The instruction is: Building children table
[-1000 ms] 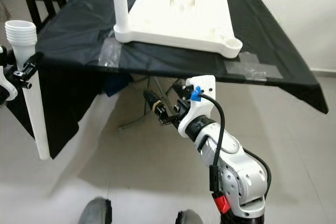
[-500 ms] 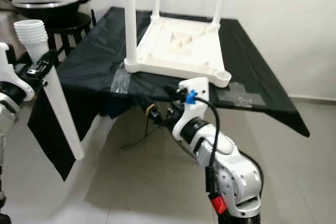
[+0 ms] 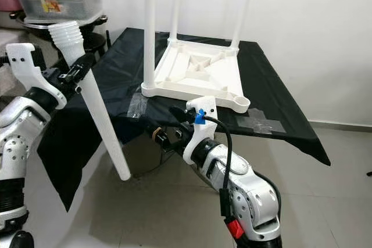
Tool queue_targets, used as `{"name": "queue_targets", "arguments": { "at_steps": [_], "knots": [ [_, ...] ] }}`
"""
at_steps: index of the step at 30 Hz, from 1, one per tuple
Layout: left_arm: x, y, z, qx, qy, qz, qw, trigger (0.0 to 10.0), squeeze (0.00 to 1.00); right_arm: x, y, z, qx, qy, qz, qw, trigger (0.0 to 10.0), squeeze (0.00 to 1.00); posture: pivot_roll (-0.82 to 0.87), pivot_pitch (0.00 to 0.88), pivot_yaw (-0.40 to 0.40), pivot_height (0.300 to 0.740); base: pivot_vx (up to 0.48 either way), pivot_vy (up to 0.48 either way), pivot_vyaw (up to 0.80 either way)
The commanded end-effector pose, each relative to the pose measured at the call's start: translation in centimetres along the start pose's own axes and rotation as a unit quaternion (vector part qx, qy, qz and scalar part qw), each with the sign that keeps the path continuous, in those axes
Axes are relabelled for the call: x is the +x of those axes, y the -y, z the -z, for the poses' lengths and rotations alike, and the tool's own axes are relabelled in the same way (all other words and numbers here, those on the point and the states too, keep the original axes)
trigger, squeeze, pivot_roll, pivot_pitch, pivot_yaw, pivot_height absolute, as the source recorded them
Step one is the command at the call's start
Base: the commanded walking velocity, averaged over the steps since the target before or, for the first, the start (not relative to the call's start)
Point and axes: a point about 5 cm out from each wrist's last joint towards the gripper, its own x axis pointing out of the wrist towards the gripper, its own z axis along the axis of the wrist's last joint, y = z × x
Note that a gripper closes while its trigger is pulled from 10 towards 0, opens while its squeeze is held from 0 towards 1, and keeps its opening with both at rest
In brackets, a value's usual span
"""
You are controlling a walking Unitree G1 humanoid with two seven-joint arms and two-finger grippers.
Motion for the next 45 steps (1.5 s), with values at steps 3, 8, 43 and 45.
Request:
{"name": "queue_targets", "arguments": {
  "at_steps": [3,8,43,45],
  "knots": [
    [0.7,1.7,-1.0,-0.015,0.015,0.046,0.999,10.0,0.0,-0.1,0.7,1.1,-0.01,-0.026,0.015,1.0,10.0,0.0,0.07,0.0,-0.06,0.74,0.0,0.0,0.0],
    [0.9,2.3,-1.2,-0.027,0.015,0.066,0.997,10.0,0.0,0.1,1.1,1.4,-0.015,-0.033,0.024,0.999,10.0,0.0,0.07,0.0,-0.06,0.74,0.0,0.0,0.0],
    [1.1,6.0,-0.8,-0.156,-0.023,0.172,0.972,10.0,0.0,3.3,2.1,4.9,-0.028,-0.082,-0.017,0.996,10.0,0.0,0.09,0.0,-0.079,0.74,0.0,0.0,0.0],
    [0.9,6.3,-0.6,-0.166,-0.029,0.184,0.968,10.0,0.0,3.5,2.2,5.2,-0.025,-0.085,-0.015,0.996,10.0,0.0,0.09,0.0,-0.078,0.74,0.0,0.0,0.0]
  ]
}}
